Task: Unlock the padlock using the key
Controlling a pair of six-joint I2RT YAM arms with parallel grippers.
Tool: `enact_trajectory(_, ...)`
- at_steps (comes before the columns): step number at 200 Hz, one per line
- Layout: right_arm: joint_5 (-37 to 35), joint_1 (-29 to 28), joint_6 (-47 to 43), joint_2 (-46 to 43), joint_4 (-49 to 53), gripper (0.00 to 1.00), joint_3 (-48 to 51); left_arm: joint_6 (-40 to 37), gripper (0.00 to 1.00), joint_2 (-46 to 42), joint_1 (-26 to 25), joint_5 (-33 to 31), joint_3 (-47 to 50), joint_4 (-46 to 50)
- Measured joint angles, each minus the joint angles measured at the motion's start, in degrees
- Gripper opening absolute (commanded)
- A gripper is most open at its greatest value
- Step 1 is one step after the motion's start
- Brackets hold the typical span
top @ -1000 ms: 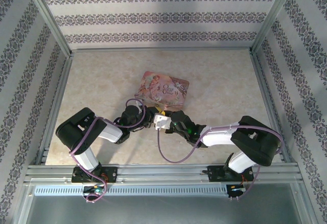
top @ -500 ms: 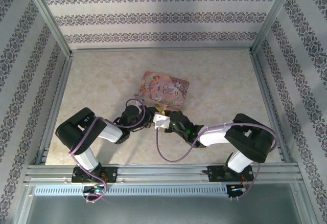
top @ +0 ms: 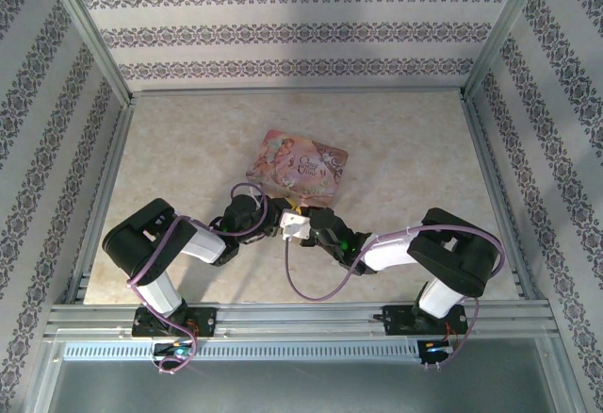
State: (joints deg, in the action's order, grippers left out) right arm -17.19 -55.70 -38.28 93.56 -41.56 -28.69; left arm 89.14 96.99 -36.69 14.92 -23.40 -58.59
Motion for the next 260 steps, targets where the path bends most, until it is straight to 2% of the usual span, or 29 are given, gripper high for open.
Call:
enact_trajectory(48, -0.1, -0.1, 4.4, 0.2, -0.7, 0.0, 0.1, 0.0, 0.05, 0.0, 0.0, -0.2, 0.0, -0.1)
enact_trajectory(114, 1.3, 0.0, 18.8, -0.3, -0.7, 0.0, 0.3, 0.0, 0.05, 0.0, 0.0, -0.2, 0.0, -0.1)
enact_trajectory(204, 11.3, 3.6, 40.1, -1.0, -2.9, 0.0, 1.8, 0.0, 0.05, 0.0, -0.1, -0.3, 0.3, -0.3)
enact_trajectory(260, 11.7, 3.8, 43.3, -0.5, -4.0, 0.0, 2.3, 0.0, 0.07, 1.4, -0.1, -0.4, 0.4, -2.1)
